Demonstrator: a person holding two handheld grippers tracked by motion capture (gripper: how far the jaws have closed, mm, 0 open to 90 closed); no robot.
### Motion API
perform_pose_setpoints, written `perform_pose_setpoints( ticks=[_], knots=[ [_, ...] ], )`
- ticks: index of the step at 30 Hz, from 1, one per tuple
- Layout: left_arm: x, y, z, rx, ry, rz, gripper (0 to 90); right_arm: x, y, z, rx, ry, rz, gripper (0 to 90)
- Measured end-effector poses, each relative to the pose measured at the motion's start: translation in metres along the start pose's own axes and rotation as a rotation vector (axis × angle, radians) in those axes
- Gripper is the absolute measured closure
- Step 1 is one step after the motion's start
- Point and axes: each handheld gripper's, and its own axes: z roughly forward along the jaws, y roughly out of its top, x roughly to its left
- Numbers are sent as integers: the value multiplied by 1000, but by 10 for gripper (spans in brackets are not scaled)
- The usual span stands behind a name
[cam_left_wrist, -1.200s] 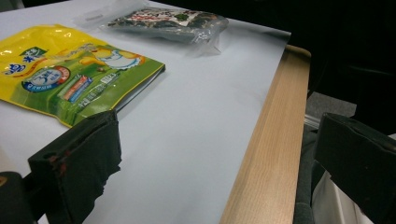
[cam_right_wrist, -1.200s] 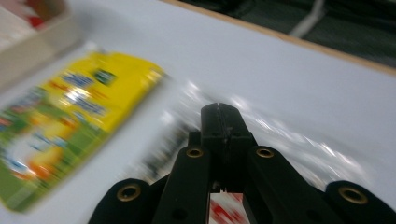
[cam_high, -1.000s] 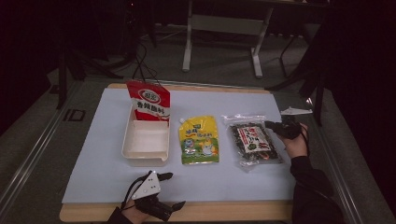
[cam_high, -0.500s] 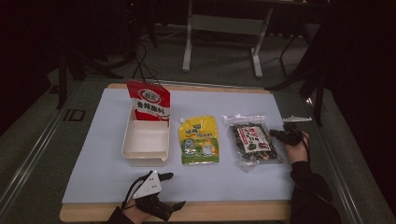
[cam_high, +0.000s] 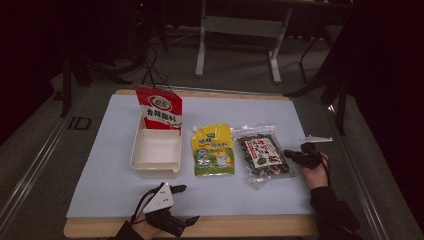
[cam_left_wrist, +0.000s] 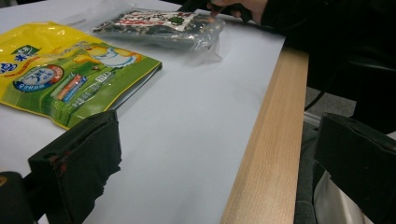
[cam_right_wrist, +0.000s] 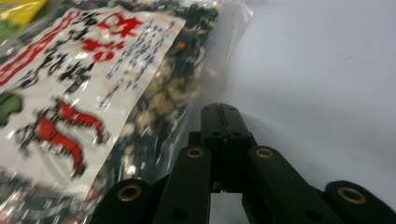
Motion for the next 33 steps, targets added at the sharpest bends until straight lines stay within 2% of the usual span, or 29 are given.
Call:
perform_pose_setpoints(
  ticks=[1,3,4,7,8,14,16,20,21,24,31,33],
  knots=[
    [0,0,0,2,-1,1,20,6,-3,-2,5,9,-5,900],
    [0,0,0,1,-3,1,20,10,-4,-3,9,16,-10,900],
    [0,0,1,1,-4,1,20,16,-7,-6,15,9,-27,900],
    [0,1,1,1,-4,0,20,19,-8,-8,18,4,-39,900],
    [0,1,1,1,-6,1,21,20,-9,-10,23,34,-19,900],
    [-1,1,2,1,-11,2,20,25,-11,-15,28,51,-37,900],
    [0,1,2,1,-11,2,20,25,-9,-17,11,57,-37,900],
    [0,1,2,-1,-12,0,20,26,2,-21,-24,54,-50,900],
    [0,1,2,-3,-13,2,20,27,15,-22,-55,60,-58,900],
    [1,1,2,-4,-15,1,20,30,29,-19,-72,61,-73,900],
    [0,1,2,-4,-16,1,20,34,58,3,-80,72,-87,900],
    [0,0,3,-2,-17,1,20,34,66,11,-82,82,-78,900]
  ],
)
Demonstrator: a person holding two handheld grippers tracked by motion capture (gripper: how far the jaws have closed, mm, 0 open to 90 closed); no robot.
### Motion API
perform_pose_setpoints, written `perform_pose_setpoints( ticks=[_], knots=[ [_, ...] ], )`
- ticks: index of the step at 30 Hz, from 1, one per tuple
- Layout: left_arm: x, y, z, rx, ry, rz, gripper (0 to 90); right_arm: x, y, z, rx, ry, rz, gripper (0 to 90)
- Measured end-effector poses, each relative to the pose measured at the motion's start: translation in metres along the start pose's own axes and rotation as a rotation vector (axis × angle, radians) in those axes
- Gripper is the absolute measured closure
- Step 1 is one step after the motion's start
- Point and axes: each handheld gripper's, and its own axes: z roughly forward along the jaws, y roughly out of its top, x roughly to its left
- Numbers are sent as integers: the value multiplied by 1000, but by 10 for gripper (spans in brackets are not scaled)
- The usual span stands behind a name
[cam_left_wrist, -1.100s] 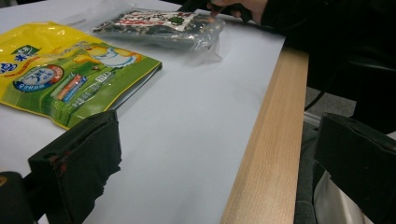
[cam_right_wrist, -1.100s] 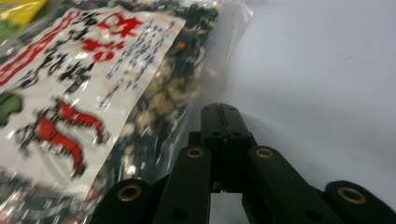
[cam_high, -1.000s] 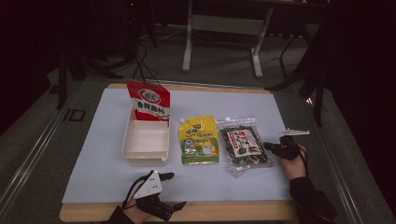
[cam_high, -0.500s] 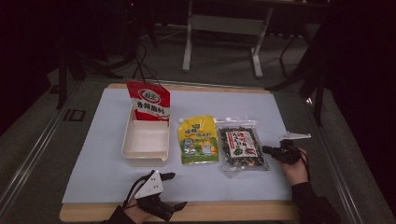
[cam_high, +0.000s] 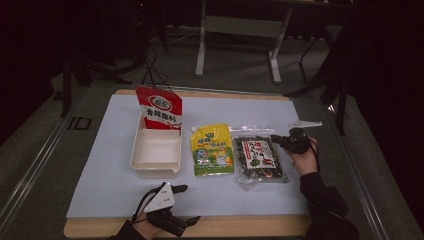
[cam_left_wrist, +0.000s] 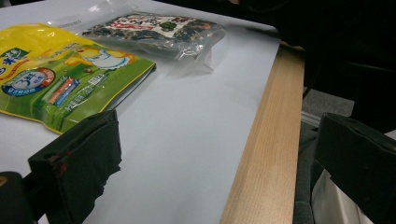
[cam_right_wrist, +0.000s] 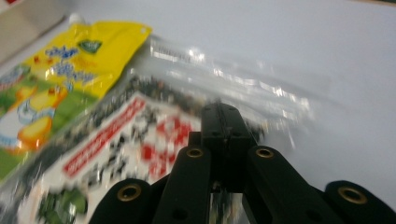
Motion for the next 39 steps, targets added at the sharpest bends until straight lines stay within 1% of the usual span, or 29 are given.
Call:
perform_pose_setpoints(
  ticks=[4,8,10,11,12,13,14,17,18,20,21,22,23,26,27,29,34,35,36,39],
  knots=[
    [0,0,1,2,-4,0,20,-2,14,18,-1,1,2,900],
    [0,-1,0,0,-1,-1,20,-3,24,36,15,-7,-3,900],
    [0,-1,0,-3,-3,-7,20,-4,28,43,23,-8,6,900],
    [0,-1,0,-3,-3,-7,20,-4,28,43,23,-8,6,900],
    [0,-1,0,-1,-5,-8,20,-6,32,49,26,-18,8,900],
    [0,-1,0,-1,-5,-8,20,-6,32,49,26,-18,8,900],
    [0,-2,1,0,-7,-8,20,-9,37,55,34,-27,11,900],
    [0,-2,0,2,-4,-8,20,-12,41,60,40,-41,14,900],
    [0,-3,0,1,-1,-12,20,-16,44,64,45,-48,18,900],
    [0,-3,-1,2,0,-13,20,-17,46,67,48,-49,26,900],
    [0,-4,-2,3,6,-17,20,-20,49,72,54,-56,32,900],
    [0,-4,-2,3,6,-17,20,-20,49,72,54,-56,32,900],
    [0,-4,-2,3,6,-21,20,-23,52,77,57,-62,37,900],
    [0,-4,-2,6,8,-19,20,-25,57,86,77,-78,33,900],
    [0,-5,-2,7,8,-19,20,-25,57,86,77,-78,33,900],
    [1,-5,-2,6,8,-23,20,-26,60,93,102,-94,31,900],
    [1,-6,-4,6,15,-28,21,-30,62,99,132,-102,38,900],
    [1,-6,-4,5,15,-28,20,-30,61,100,144,-103,41,900],
    [1,-6,-4,5,17,-29,20,-31,59,102,175,-108,36,900],
    [1,-6,-5,4,18,-30,20,-31,57,102,190,-99,40,900]
  ],
)
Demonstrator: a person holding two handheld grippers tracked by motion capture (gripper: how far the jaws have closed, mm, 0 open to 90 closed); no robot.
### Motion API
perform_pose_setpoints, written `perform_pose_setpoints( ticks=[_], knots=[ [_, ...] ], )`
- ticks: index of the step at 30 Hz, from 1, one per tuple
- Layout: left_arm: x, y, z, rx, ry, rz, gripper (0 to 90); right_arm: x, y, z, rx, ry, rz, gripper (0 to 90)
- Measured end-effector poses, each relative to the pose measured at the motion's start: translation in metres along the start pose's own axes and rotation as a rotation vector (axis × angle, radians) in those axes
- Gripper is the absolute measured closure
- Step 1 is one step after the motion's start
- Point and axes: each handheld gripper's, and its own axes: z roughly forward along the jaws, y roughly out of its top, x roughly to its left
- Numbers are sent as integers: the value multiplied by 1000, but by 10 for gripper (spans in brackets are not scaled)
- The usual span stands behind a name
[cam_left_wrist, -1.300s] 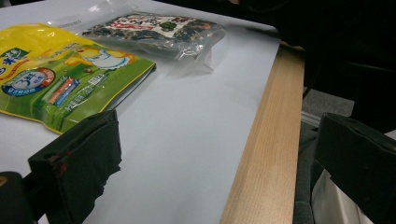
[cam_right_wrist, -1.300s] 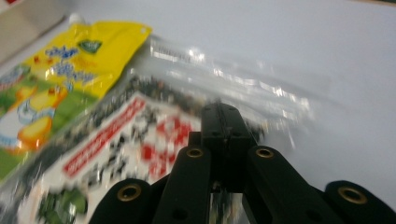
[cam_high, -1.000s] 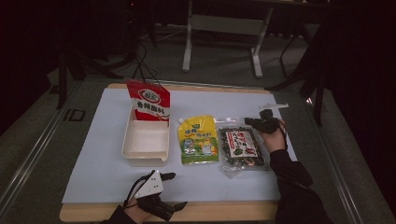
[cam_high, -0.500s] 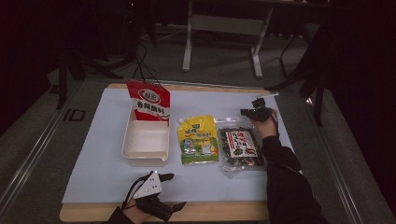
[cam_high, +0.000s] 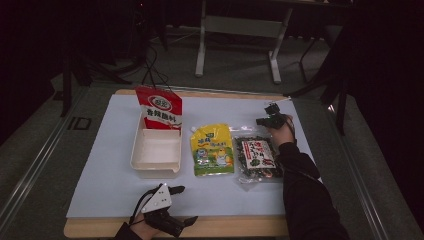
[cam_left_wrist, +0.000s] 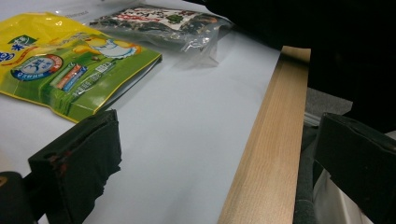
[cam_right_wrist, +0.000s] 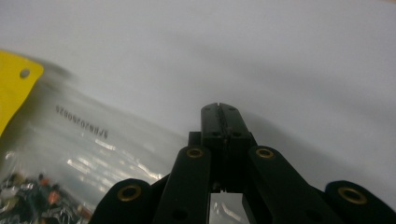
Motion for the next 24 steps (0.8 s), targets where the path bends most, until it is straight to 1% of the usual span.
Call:
perform_pose_setpoints(
  ticks=[3,6,9,11,14,16,18,19,21,24],
  knots=[
    [0,0,0,0,-2,3,20,1,-5,-4,0,30,13,900],
    [-1,1,0,1,-3,5,20,3,-10,-3,24,35,-11,900],
    [-1,1,0,1,-3,8,20,4,-16,-4,27,44,-7,900],
    [-1,1,0,0,-3,9,21,5,-20,-5,16,54,0,900],
    [-1,2,0,-2,-4,8,20,9,-28,-8,22,59,-21,900],
    [-1,2,0,-2,-4,13,21,12,-33,-12,18,67,-23,900],
    [-1,3,0,-1,-4,16,20,15,-40,-17,20,64,-22,900],
    [-1,3,0,-1,-4,16,20,15,-40,-17,20,64,-22,900],
    [-2,3,1,-1,-6,19,21,17,-49,-26,13,73,-34,900],
    [-2,4,2,0,-9,23,20,20,-58,-33,4,88,-33,900]
  ],
)
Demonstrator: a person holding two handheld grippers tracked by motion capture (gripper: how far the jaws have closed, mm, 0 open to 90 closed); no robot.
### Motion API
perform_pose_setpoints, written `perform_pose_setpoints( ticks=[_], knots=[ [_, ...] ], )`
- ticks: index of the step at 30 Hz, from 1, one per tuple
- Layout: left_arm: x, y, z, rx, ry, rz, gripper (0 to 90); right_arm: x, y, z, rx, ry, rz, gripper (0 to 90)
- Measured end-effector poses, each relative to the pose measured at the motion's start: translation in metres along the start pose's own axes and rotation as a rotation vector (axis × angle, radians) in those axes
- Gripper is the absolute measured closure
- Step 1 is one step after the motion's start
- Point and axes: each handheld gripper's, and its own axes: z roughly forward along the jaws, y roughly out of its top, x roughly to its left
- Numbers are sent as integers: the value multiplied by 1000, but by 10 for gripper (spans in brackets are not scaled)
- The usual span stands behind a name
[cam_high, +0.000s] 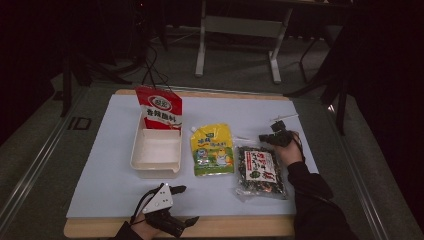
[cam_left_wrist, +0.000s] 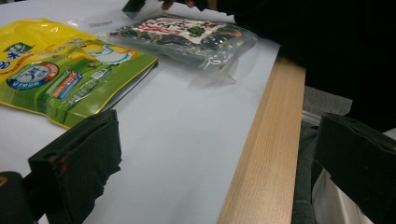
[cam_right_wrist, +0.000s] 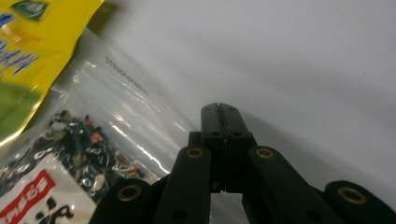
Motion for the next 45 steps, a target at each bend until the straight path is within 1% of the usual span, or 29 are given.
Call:
perform_pose_setpoints(
  ticks=[4,7,12,15,18,21,22,25,26,30,31,34,36,37,40,42,43,45],
  knots=[
    [-1,1,1,0,-4,3,21,6,-14,-6,2,7,-6,900],
    [-1,1,1,-1,-4,7,21,11,-24,-12,-8,12,-6,900],
    [-2,2,2,0,-8,9,20,16,-37,-20,-21,20,-7,900],
    [-2,2,2,-1,-10,10,20,15,-38,-24,-40,20,-3,900],
    [-1,2,3,1,-9,12,20,14,-34,-34,-76,15,-5,898],
    [-1,2,3,3,-11,14,20,14,-30,-48,-112,18,-22,845],
    [-1,2,4,2,-12,14,20,15,-29,-54,-123,16,-34,844],
    [-1,3,4,2,-12,14,20,14,-30,-70,-148,-2,-58,819],
    [-1,3,4,3,-14,13,20,12,-31,-75,-158,-4,-59,802],
    [0,3,6,6,-17,11,20,5,-36,-89,-178,-4,-61,675],
    [0,3,7,5,-18,12,20,3,-37,-91,-178,-7,-52,660],
    [0,3,8,9,-22,12,20,-2,-44,-96,-168,-9,-47,596],
    [0,3,9,11,-25,11,21,-6,-49,-97,-165,3,-34,564],
    [0,3,10,12,-26,10,21,-7,-52,-97,-162,2,-28,550],
    [1,3,12,14,-31,8,21,-13,-59,-94,-132,1,-6,511],
    [1,3,13,18,-35,9,21,-17,-63,-91,-123,15,11,481],
    [2,3,13,18,-37,8,21,-18,-64,-89,-114,14,20,474],
    [2,3,14,17,-40,8,21,-19,-66,-87,-106,17,24,460]
  ],
)
